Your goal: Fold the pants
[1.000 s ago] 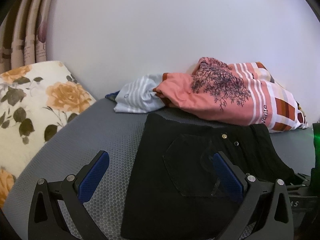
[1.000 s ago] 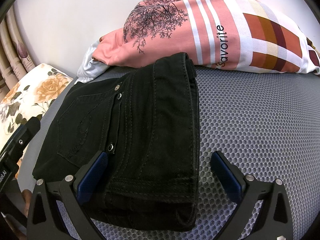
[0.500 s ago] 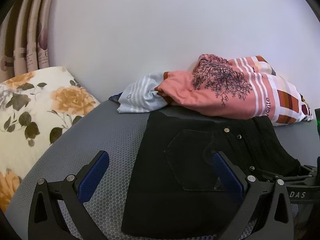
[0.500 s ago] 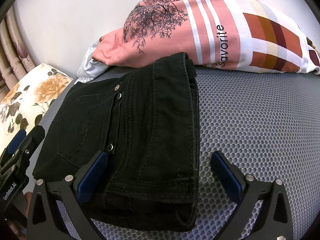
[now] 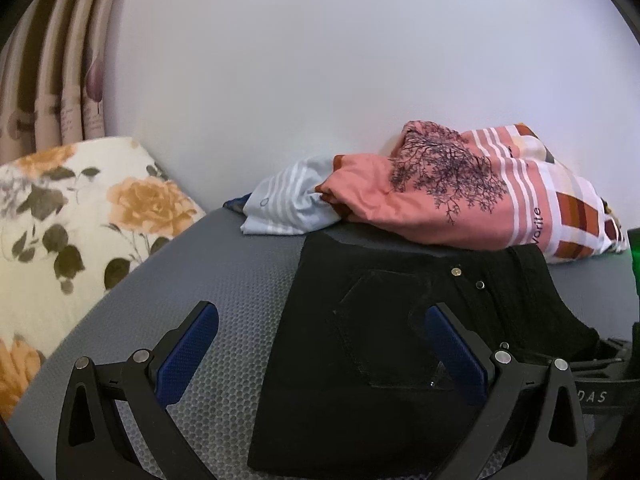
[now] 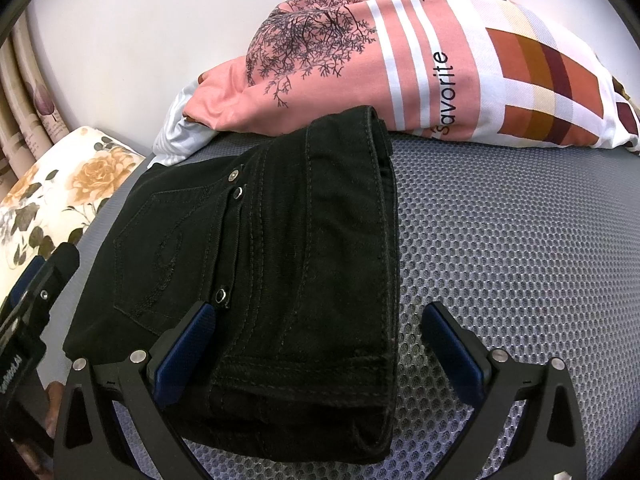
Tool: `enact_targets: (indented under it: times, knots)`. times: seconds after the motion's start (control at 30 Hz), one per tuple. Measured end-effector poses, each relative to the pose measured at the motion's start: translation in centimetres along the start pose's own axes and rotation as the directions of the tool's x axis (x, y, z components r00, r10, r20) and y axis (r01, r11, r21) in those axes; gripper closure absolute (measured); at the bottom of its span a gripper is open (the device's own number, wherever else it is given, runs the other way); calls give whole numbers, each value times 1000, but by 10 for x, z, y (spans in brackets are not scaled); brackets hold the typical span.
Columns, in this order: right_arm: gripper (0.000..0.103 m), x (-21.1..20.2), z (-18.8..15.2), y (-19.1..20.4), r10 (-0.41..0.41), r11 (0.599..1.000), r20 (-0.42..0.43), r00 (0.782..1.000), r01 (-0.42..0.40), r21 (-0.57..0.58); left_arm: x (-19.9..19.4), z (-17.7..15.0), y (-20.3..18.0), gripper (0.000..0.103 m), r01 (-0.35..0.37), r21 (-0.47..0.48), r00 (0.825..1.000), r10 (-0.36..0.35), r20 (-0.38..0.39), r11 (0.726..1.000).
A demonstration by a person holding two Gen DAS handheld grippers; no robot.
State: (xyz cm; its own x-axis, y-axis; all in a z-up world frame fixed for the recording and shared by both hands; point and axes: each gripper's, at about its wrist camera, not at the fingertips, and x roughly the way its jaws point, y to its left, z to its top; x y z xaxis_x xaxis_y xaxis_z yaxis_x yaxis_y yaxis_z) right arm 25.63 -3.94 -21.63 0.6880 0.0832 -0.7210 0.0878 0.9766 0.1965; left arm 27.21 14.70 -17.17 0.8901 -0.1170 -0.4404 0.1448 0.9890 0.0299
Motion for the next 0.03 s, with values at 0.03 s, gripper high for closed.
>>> enact_targets:
  times: [0.03]
  knots:
    - [0,0,0,0,-1,1000,1,1000,1,-1,0,0,-2,0,-5,10,1000,5,-3,1000]
